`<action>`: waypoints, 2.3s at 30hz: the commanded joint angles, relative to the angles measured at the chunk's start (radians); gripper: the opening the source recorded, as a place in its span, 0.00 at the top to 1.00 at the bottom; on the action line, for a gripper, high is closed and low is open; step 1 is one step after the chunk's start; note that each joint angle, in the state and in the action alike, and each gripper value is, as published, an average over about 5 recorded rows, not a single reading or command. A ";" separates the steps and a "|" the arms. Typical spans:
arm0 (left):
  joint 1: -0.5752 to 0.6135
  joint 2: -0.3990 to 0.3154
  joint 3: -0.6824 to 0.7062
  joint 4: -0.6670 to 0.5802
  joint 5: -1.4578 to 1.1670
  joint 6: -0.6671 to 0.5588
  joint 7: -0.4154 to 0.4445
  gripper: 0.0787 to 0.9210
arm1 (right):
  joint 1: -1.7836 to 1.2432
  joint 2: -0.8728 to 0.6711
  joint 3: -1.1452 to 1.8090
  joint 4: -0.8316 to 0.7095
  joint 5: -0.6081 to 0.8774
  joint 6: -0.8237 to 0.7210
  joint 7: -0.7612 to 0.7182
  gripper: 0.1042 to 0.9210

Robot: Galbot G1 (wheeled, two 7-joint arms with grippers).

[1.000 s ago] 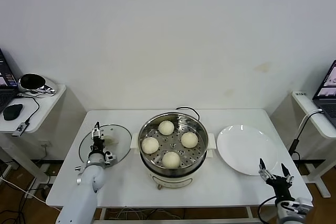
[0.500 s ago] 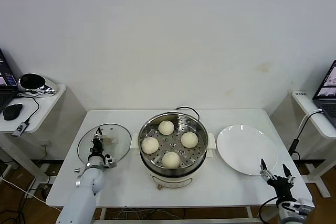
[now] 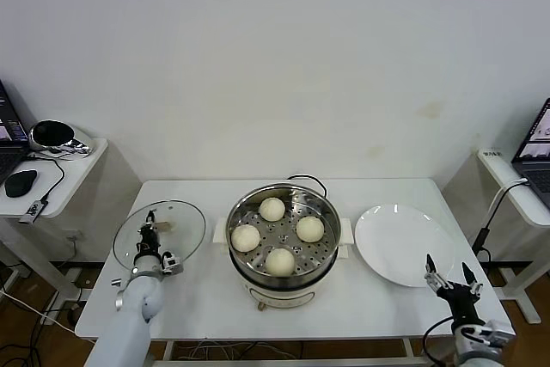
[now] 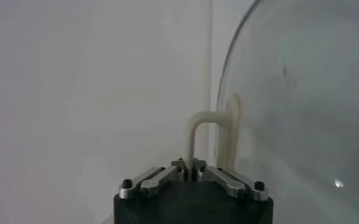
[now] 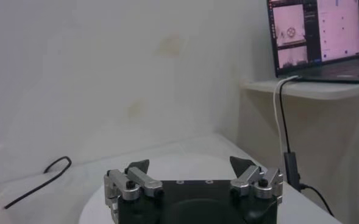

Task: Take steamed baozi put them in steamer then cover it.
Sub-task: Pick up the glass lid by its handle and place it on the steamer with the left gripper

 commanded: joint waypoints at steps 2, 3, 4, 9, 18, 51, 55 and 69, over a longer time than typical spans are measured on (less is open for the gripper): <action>0.186 0.046 -0.067 -0.468 -0.112 0.198 0.176 0.93 | 0.018 0.002 0.000 0.006 0.015 -0.006 0.002 0.12; 0.204 0.056 -0.077 -0.512 -0.111 0.224 0.199 0.93 | 0.022 0.003 0.000 0.004 0.015 -0.007 0.003 0.12; 0.220 0.064 -0.086 -0.551 -0.110 0.250 0.217 0.93 | 0.027 0.004 0.000 0.002 0.015 -0.008 0.005 0.12; 0.292 0.081 -0.123 -0.757 -0.046 0.370 0.324 0.93 | 0.045 0.015 -0.005 0.005 0.003 -0.009 0.009 0.12; 0.323 0.010 -0.015 -1.036 0.177 0.497 0.521 0.93 | 0.047 0.024 -0.007 0.012 -0.067 0.006 0.009 0.12; 0.118 -0.349 0.571 -0.720 0.424 0.518 0.539 0.93 | 0.057 0.094 -0.009 -0.043 -0.164 0.015 0.012 0.12; 0.064 -0.351 0.613 -0.676 0.360 0.521 0.505 0.93 | 0.059 0.098 -0.011 -0.060 -0.170 0.020 0.012 0.12; 0.037 -0.353 0.579 -0.586 0.489 0.522 0.551 0.93 | 0.072 0.086 -0.017 -0.078 -0.183 0.020 0.011 0.12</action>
